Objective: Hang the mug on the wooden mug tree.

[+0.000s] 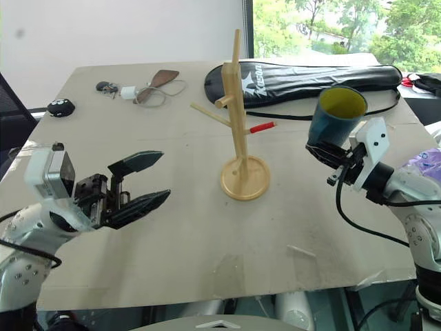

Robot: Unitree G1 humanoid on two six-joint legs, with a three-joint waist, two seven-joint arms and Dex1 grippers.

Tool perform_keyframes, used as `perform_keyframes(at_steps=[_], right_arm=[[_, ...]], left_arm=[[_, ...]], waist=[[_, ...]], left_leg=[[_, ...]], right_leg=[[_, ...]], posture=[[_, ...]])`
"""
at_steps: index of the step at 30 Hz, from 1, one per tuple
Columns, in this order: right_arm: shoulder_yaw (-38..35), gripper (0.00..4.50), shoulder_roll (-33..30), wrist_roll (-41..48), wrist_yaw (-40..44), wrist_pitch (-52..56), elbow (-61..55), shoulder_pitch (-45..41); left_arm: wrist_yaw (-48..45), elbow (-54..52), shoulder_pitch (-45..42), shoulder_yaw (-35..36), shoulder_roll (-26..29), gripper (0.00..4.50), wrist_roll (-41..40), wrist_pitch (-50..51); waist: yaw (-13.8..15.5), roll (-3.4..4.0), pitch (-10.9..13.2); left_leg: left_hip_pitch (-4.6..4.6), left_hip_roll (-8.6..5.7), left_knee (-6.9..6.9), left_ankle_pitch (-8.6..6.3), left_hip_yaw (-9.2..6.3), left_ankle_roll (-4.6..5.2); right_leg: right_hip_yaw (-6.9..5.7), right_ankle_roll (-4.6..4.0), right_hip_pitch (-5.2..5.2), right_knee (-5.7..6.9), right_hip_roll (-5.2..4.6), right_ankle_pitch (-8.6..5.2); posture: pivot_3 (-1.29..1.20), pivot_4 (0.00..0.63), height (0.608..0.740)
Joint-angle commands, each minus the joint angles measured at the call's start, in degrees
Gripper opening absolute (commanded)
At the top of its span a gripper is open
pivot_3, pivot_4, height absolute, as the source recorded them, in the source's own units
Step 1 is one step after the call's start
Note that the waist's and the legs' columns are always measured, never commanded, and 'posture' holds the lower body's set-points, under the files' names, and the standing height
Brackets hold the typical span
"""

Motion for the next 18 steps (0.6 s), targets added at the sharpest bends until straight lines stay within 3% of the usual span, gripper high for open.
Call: perform_keyframes(at_steps=[1, 18], right_arm=[[0.4, 0.12, -1.8, 2.8, 1.1, 1.5, -3.3, -3.6], [6.0, 0.12, -4.8, 6.3, 3.0, 6.0, -7.6, -8.6]], left_arm=[[-7.6, 2.2, 2.0, 2.3, 1.7, 4.5, 0.5, -0.4], [-16.1, 0.9, 12.4, 7.9, -2.2, 4.5, 2.2, -4.7]], waist=[[-0.2, 0.01, 0.0], [0.1, 0.02, 0.0]], left_leg=[[0.0, 0.0, -0.01, 0.0, 0.0, 0.0], [-0.32, 0.03, -0.01, 0.0, -0.27, 0.0]], right_leg=[[0.0, 0.0, 0.0, -0.05, 0.0, 0.0], [-0.23, 0.01, -0.03, -0.44, -0.05, 0.01]], posture=[[0.0, 0.15, 0.74], [0.0, 0.15, 0.74]])
